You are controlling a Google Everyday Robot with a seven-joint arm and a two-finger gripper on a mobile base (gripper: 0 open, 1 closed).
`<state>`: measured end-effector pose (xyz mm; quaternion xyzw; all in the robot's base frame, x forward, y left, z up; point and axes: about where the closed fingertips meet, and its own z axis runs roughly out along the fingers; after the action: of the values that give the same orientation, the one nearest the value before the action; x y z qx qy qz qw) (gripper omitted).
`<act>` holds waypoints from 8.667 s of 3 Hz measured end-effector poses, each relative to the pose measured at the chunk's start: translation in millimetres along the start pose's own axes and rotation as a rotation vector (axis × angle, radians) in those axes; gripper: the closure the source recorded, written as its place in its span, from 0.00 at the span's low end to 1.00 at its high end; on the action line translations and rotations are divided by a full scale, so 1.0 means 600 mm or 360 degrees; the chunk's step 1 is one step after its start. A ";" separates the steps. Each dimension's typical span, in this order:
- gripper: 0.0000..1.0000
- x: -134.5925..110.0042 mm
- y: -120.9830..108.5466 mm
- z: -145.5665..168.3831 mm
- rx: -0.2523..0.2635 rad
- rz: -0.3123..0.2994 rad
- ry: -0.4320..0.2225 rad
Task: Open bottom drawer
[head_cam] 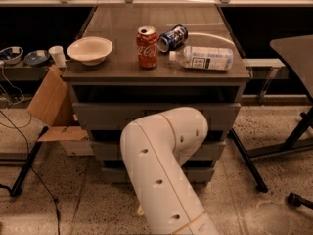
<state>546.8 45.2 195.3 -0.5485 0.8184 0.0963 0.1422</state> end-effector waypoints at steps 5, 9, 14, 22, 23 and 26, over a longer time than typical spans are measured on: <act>0.00 0.022 -0.050 0.024 0.0079 -0.0112 0.0090; 0.00 0.062 -0.052 0.004 0.0182 -0.0090 0.0041; 0.00 0.072 -0.092 0.045 0.0098 -0.0094 0.0069; 0.00 0.122 0.000 0.048 -0.0061 -0.0071 0.0149; 0.00 0.134 0.014 0.050 -0.0065 -0.0035 0.0136; 0.00 0.131 0.026 0.046 -0.0067 -0.0014 0.0128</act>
Offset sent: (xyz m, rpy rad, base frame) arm 0.0319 -0.0026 -0.0048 -0.0540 -0.0638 0.1041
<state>507.7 -8.5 142.8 -0.5584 0.8187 0.0907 0.0980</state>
